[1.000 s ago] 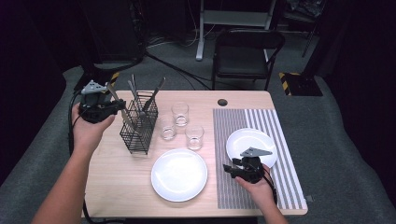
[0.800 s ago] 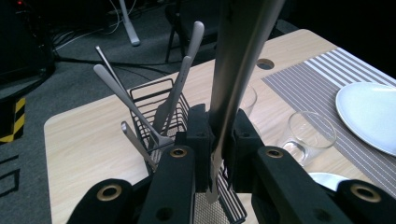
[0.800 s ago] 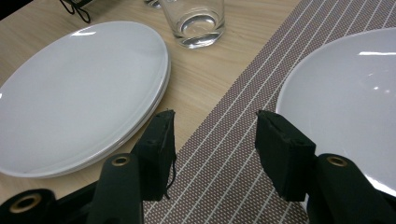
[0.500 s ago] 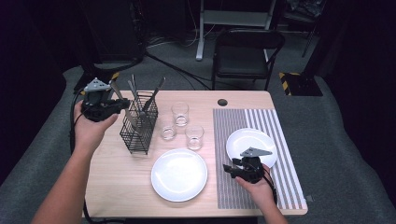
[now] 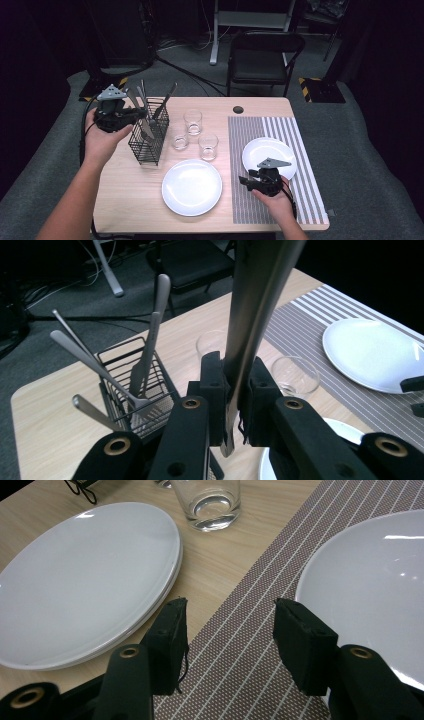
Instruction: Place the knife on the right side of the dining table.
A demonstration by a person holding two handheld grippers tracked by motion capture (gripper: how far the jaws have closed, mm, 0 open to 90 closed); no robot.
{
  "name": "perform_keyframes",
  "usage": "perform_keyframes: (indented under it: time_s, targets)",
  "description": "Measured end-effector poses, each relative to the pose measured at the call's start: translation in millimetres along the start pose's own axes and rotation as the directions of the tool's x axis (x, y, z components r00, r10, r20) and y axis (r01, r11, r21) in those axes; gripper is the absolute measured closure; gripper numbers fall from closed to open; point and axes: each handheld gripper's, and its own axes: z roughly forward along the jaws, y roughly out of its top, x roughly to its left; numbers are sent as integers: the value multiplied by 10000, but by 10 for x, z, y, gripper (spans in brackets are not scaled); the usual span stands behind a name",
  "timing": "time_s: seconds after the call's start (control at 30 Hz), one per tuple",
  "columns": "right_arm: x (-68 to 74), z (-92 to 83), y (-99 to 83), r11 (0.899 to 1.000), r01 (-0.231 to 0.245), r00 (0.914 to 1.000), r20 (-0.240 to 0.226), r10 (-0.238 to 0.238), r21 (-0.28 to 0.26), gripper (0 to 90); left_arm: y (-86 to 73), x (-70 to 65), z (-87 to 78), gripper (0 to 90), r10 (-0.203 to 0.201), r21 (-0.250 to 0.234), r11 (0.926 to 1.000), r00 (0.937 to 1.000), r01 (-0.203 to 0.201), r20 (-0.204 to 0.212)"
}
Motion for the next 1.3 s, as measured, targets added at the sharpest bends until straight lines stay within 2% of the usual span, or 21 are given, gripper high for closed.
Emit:
perform_keyframes:
  time_s: [0.23, 0.57, 0.77, 0.87, 0.97, 1.3]
  targets:
    - [-1, -5, 0, 10000, 12, 10000, 5, -12, -5, 471, 2, -79, 24, 820, 191, 50, 9998, 9995, -192, 271]
    - [-3, -7, 1, 10000, 24, 10000, 27, -24, -8, 471, -63, -200, 93, 820, 465, 113, 9988, 9953, -476, 849]
    - [-2, -7, 1, 10000, 34, 10000, 20, -34, -30, 471, -134, -281, 168, 820, 653, 256, 9973, 9895, -692, 1292]
    - [0, -8, 2, 10000, 40, 10000, 30, -40, -4, 471, -163, -325, 207, 820, 845, 305, 9955, 9870, -895, 1365]
    - [5, -4, 1, 10000, 30, 10000, 9, -30, 9, 471, -178, -352, 225, 820, 861, 333, 9952, 9852, -919, 1479]
    - [19, 12, 2, 9998, 190, 9998, -7, -190, 42, 472, -277, -460, 287, 821, 1126, 341, 9919, 9716, -1222, 2084]
